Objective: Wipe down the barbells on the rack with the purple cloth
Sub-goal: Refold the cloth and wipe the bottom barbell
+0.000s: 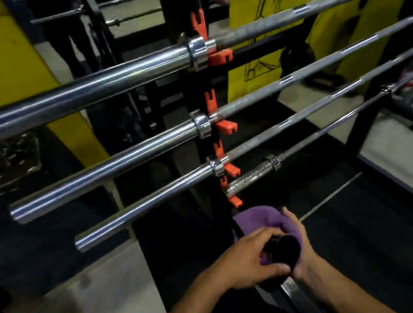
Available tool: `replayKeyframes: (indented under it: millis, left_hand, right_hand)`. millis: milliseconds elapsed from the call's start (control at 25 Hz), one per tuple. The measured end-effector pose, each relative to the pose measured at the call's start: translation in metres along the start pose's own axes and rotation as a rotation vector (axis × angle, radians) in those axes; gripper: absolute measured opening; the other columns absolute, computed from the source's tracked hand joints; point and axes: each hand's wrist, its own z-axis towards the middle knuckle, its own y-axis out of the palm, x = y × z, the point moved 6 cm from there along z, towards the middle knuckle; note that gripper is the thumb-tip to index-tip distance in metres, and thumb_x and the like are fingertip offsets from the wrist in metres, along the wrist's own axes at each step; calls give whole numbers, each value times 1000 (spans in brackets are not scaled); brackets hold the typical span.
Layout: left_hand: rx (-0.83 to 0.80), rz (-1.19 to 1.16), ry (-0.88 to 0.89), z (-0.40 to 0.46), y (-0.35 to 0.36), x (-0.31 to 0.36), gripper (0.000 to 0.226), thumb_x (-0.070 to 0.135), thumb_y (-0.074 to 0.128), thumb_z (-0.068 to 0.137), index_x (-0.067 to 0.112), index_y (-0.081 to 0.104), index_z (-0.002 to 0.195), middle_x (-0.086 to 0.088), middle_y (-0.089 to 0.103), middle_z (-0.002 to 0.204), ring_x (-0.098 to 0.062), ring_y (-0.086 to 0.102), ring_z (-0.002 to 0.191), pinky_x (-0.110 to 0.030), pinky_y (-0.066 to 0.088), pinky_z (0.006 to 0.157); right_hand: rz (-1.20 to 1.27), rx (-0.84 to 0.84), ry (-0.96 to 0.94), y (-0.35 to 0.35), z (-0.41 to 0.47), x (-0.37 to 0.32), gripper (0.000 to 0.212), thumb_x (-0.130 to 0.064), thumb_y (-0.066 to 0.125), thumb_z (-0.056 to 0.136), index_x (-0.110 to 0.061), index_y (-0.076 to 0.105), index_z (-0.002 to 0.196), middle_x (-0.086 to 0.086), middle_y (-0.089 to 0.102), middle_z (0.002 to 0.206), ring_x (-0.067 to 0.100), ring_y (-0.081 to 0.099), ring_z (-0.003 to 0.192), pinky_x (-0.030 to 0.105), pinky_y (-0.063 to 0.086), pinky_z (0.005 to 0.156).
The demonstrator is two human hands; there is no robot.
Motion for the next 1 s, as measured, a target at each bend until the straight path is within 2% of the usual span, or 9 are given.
replayKeyframes:
  millis: [80,160,200,320,440,520,600,760,1000]
  left_hand:
    - [35,46,73,15,-25,-7,51,49,62,93,29,50,138,11,55,138,-2,50,127,-26,39,109]
    - [120,121,88,33,-60,-26,46,50,51,99,29,51,139,11,53,142,-1,47,131,-27,37,112]
    - [167,172,75,44,-80,-38,46,49,47,100,29,50,141,12,51,144,-1,45,133,-27,36,113]
    - [289,320,74,82,-135,-74,53,51,37,100,26,47,146,9,47,150,-6,42,139,-30,34,116]
    - [276,474,63,112,-165,-106,60,53,32,100,23,41,151,7,36,158,-9,36,144,-34,36,117]
    - [155,601,99,129,-173,-128,62,55,29,101,24,33,155,8,23,164,-8,27,148,-30,32,118]
    - [58,639,158,139,-175,-146,61,51,31,104,19,31,156,2,17,166,-11,16,152,-28,20,123]
    - [50,687,182,132,-166,-161,60,44,40,105,13,30,156,-5,16,166,-14,10,154,-23,5,123]
    - [70,668,149,133,-167,-159,57,44,38,106,12,34,154,-6,26,163,-18,20,151,-30,19,122]
  right_hand:
    - [-2,8,-131,5,3,-27,61,-44,63,86,4,61,124,25,72,89,34,71,78,52,59,71]
    - [-172,27,-320,5,8,-63,52,-20,82,70,20,60,94,30,66,80,39,64,68,64,51,58]
    - [-168,48,-395,4,11,-79,42,-19,81,77,16,61,90,31,66,81,38,64,65,59,51,58]
    - [-43,286,-500,-7,31,-127,37,-49,40,103,-24,54,126,10,69,106,16,65,82,35,50,78]
    - [-116,361,-541,-16,81,-180,50,-66,41,97,-25,55,123,4,66,105,20,64,94,41,48,99]
    - [-445,460,-751,-23,116,-225,67,-76,44,91,-23,54,130,4,61,126,23,60,114,46,40,112]
    - [-948,450,-956,-16,155,-254,53,-53,34,105,-18,42,144,5,45,141,24,49,127,39,34,116]
    - [-1670,380,-928,17,229,-257,55,-48,31,106,-34,21,158,10,5,167,47,41,133,54,39,109]
    - [-1690,454,-973,31,244,-245,52,-55,33,102,-26,49,142,17,21,161,49,53,112,48,48,96]
